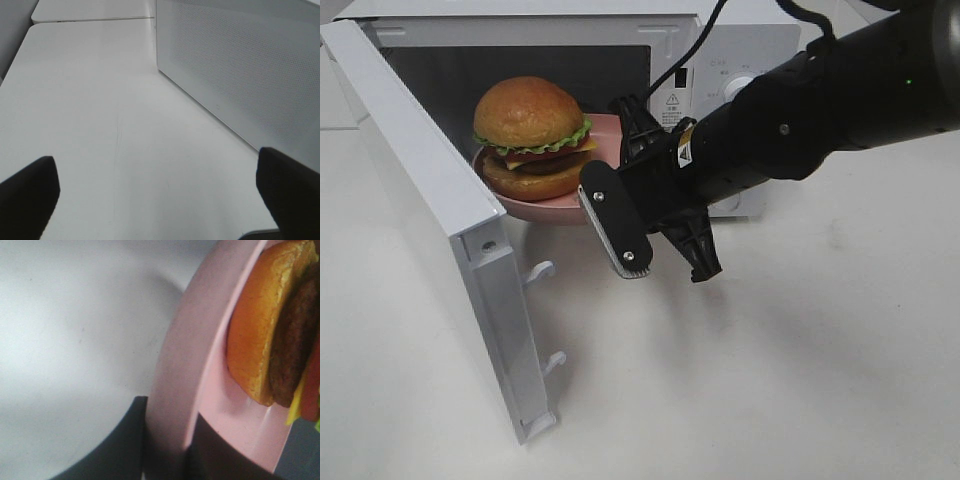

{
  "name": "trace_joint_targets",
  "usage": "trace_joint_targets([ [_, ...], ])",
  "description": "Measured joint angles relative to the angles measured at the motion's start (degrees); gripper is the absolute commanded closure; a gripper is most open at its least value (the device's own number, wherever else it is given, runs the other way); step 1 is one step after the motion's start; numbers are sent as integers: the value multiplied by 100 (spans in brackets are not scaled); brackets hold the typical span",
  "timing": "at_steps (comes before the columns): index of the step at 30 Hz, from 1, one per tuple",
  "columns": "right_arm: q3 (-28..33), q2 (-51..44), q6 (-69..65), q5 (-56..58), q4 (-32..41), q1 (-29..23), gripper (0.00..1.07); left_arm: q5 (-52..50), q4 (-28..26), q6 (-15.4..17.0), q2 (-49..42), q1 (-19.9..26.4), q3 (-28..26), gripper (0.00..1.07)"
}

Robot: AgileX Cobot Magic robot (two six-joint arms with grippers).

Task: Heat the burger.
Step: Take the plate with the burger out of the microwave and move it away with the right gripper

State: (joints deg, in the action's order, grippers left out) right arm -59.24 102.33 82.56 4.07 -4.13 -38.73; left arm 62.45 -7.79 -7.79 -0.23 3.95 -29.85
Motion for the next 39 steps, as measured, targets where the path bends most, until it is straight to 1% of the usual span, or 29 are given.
trace_joint_targets([
  [5, 166, -149, 0, -11, 0, 0, 107, 0, 0, 0, 0, 0, 0, 7],
  [7, 413, -378, -6, -11, 0, 0, 107, 0, 0, 0, 0, 0, 0, 7],
  [10, 487, -430, -6, -11, 0, 0, 107, 0, 0, 0, 0, 0, 0, 7],
  [12, 796, -682, -17, -11, 6, 17, 107, 0, 0, 0, 0, 0, 0, 7],
  [14, 859, -751, -23, -11, 6, 23, 107, 0, 0, 0, 0, 0, 0, 7],
  [15, 1008, -894, -34, -11, 11, 34, 107, 0, 0, 0, 0, 0, 0, 7],
  [17, 1094, -980, -34, -11, 11, 34, 107, 0, 0, 0, 0, 0, 0, 7],
  [18, 1255, -1123, -34, -11, 17, 34, 107, 0, 0, 0, 0, 0, 0, 7],
  [21, 1392, -1272, -34, -29, 23, 34, 107, 0, 0, 0, 0, 0, 0, 7],
  [23, 1627, -1501, -34, -46, 23, 34, 107, 0, 0, 0, 0, 0, 0, 7],
  [24, 1627, -1501, -34, -46, 23, 34, 107, 0, 0, 0, 0, 0, 0, 7],
  [25, 1782, -1667, -34, -46, 23, 34, 107, 0, 0, 0, 0, 0, 0, 7],
  [27, 1851, -1730, -34, -46, 23, 34, 107, 0, 0, 0, 0, 0, 0, 7],
  [28, 1982, -1879, -34, -46, 23, 34, 107, 0, 0, 0, 0, 0, 0, 7],
  [29, 1982, -1879, -34, -46, 23, 34, 107, 0, 0, 0, 0, 0, 0, 7],
  [31, 2172, -2137, -34, -46, 23, 34, 107, 0, 0, 0, 0, 0, 0, 7],
  [34, 2229, -2223, -34, -46, 23, 34, 107, 0, 0, 0, 0, 0, 0, 7],
  [36, 2429, -2538, -34, 0, 23, 34, 107, 0, 0, 0, 0, 0, 0, 7],
  [39, 2515, -2716, -34, 17, 23, 34, 107, 0, 0, 0, 0, 0, 0, 7],
])
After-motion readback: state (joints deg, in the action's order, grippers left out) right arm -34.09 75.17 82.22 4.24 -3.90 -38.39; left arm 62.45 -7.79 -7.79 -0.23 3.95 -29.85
